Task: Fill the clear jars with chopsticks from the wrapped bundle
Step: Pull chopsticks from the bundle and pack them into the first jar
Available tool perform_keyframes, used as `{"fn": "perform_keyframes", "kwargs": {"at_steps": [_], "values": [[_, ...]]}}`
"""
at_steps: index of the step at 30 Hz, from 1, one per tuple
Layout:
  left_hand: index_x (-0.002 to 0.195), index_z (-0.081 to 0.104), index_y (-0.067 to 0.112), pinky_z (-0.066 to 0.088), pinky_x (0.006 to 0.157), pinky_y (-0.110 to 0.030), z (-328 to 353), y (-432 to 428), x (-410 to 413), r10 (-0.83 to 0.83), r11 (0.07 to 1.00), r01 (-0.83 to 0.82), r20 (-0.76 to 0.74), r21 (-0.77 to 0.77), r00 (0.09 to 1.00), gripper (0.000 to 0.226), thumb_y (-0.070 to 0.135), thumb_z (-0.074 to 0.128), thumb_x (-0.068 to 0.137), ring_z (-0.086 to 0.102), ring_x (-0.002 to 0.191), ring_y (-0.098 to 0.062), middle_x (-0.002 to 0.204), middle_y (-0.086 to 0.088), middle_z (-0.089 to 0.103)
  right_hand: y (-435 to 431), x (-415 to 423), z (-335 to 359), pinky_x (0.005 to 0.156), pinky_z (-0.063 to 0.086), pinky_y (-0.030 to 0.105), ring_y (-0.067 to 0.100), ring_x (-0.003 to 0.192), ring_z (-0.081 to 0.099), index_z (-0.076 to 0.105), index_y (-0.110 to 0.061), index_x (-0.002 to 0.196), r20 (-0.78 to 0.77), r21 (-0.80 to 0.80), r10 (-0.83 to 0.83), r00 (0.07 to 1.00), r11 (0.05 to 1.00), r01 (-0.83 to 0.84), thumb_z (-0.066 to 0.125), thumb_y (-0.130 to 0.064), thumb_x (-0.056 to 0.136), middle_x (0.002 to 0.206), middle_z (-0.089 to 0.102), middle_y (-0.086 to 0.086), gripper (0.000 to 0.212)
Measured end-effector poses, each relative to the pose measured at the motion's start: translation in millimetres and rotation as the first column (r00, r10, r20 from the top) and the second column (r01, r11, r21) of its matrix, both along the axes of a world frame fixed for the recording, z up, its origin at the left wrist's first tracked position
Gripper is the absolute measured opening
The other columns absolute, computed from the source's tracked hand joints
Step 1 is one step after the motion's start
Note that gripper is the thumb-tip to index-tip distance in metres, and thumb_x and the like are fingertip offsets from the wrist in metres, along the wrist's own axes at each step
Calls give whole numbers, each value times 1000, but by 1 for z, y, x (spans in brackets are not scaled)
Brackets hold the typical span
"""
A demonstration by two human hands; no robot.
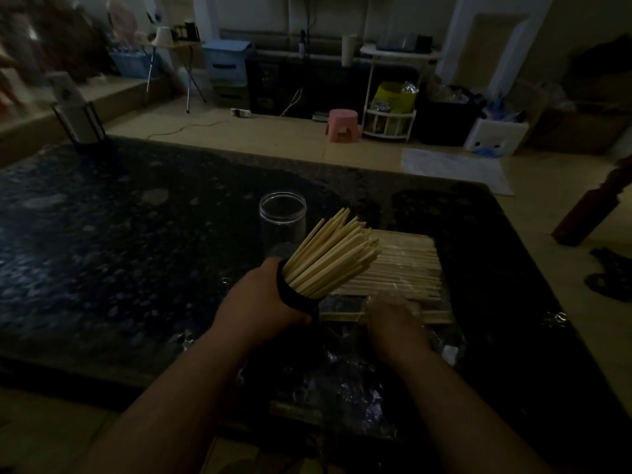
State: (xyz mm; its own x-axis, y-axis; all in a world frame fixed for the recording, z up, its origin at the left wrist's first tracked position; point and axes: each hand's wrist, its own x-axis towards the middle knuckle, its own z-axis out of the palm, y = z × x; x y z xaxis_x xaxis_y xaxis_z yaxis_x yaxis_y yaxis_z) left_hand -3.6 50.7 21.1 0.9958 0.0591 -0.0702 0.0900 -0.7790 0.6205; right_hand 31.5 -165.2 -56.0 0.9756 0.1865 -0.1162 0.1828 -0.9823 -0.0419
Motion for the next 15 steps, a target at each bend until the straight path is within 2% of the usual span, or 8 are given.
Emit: {"fn": "perform_keyframes", "kwargs": {"at_steps": [2, 5, 9, 12, 15], "values": [[134, 42, 31, 47, 75, -27, 0, 0, 0, -7, 1000, 7, 9, 3, 1000, 89, 39, 87, 58, 51, 88, -6, 100, 16, 50, -1, -1, -1, 95, 39, 35, 26, 112, 55, 56, -17, 121, -38, 10, 11, 999, 1000, -11, 51, -25, 93, 124, 58, 6, 30], [135, 42, 31, 47, 77, -27, 0, -1, -1, -6, 1000, 6, 11, 3, 1000, 90, 37, 87, 58, 51, 88, -6, 106, 12, 55, -1, -3, 0, 93, 39, 34, 27, 107, 57, 60, -17, 113, 11, -5, 51, 999, 999, -51, 50, -24, 92, 116, 62, 7, 24], [136, 42, 31, 47, 78, -28, 0, -1, 1, 1, 1000, -1, -10, 9, 1000, 91, 37, 88, 57, 51, 90, -7, 115, 8, 59, -4, -11, 6, 90, 42, 31, 25, 105, 58, 62, -19, 112, 55, 17, 111, 992, 994, -112, 50, -22, 92, 114, 63, 6, 23], [136, 42, 30, 44, 75, -26, 0, -1, 1, 3, 1000, -3, -15, 6, 1000, 90, 37, 88, 59, 51, 89, -7, 110, 10, 58, -6, -18, 15, 89, 45, 30, 27, 104, 59, 65, -17, 108, 60, 69, 96, 994, 993, -100, 53, -23, 92, 112, 62, 9, 21], [135, 43, 29, 45, 76, -27, 0, -1, 1, 11, 1000, -11, -17, 3, 1000, 89, 36, 88, 58, 51, 89, -8, 105, 11, 55, -7, -25, 23, 92, 45, 33, 28, 110, 56, 57, -20, 122, -3, 148, 81, 997, 986, -80, 50, -21, 91, 122, 57, 10, 32]]}}
